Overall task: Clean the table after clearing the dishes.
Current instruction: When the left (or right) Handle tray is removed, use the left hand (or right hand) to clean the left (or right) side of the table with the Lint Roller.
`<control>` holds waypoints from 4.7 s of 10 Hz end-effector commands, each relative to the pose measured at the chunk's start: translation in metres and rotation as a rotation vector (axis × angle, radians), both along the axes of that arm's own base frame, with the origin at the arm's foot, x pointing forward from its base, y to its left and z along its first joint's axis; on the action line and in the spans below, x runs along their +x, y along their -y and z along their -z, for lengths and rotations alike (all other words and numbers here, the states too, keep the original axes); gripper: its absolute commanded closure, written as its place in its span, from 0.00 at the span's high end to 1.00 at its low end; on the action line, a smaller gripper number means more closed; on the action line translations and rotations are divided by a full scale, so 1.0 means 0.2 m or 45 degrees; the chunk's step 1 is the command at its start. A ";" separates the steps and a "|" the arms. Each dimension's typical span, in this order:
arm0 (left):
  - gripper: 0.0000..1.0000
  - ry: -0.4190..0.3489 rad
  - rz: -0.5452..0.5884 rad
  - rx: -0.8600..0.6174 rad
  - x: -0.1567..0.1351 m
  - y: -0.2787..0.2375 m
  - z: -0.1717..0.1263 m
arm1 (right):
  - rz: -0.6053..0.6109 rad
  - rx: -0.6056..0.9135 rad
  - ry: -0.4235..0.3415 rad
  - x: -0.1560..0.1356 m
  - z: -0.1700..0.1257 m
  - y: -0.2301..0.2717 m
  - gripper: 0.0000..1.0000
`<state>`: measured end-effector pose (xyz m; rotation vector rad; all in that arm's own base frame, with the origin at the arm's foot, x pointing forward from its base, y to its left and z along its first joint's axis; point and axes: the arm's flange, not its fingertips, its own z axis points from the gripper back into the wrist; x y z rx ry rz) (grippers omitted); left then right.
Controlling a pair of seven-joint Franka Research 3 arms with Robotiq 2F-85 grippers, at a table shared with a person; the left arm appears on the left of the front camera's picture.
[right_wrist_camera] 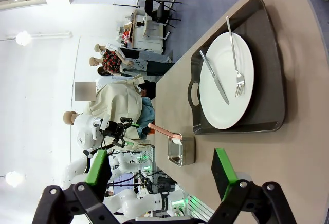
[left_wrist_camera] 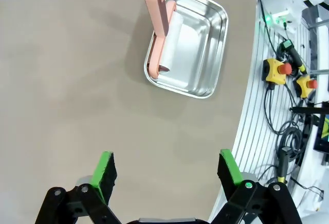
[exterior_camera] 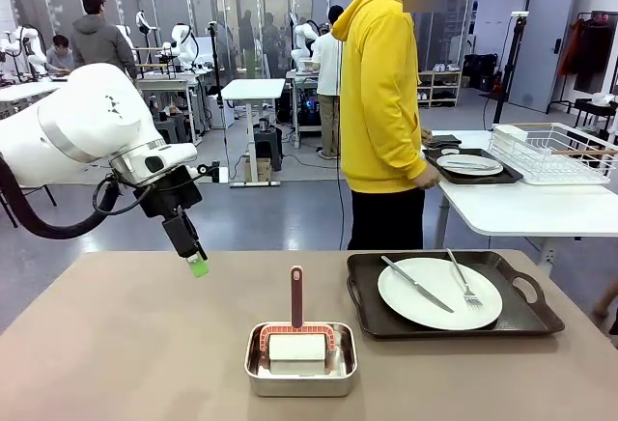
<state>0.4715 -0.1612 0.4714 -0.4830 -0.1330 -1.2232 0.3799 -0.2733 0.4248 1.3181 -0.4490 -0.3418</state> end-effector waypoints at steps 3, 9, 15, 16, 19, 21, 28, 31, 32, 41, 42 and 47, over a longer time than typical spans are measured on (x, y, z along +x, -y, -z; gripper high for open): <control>1.00 0.051 0.182 0.131 0.19 0.34 -0.07 | -0.006 -0.010 0.000 -0.01 -0.01 0.00 1.00; 1.00 0.028 0.422 0.221 0.37 0.69 0.00 | -0.006 -0.010 0.000 -0.01 -0.01 0.00 1.00; 1.00 0.025 0.499 0.309 0.29 0.97 0.10 | -0.006 -0.010 0.000 -0.01 -0.01 0.00 1.00; 1.00 0.015 0.524 0.316 0.27 1.01 0.13 | -0.006 -0.010 0.000 -0.01 -0.01 0.00 1.00; 1.00 -0.003 0.527 0.343 0.23 1.06 0.20 | -0.006 -0.010 0.000 -0.01 -0.01 0.00 1.00; 1.00 -0.011 0.529 0.366 0.21 1.07 0.23 | -0.006 -0.010 0.000 -0.01 -0.01 0.00 1.00; 1.00 -0.044 0.543 0.375 0.16 1.10 0.35 | -0.006 -0.010 0.000 -0.01 -0.01 0.00 1.00; 1.00 -0.044 0.545 0.411 0.17 1.11 0.36 | -0.006 -0.010 0.000 -0.01 -0.01 0.00 1.00; 1.00 -0.043 0.544 0.413 0.17 1.12 0.36 | -0.006 -0.010 0.000 -0.01 -0.01 0.00 1.00; 0.11 -0.045 0.528 0.423 0.18 1.11 0.33 | -0.006 -0.010 0.000 -0.01 -0.01 0.00 1.00; 0.05 -0.046 0.525 0.422 0.18 1.10 0.33 | -0.006 -0.010 0.000 -0.01 -0.01 0.00 1.00; 0.00 -0.089 0.337 0.443 0.09 1.06 0.09 | -0.006 -0.010 0.000 -0.01 -0.01 0.00 1.00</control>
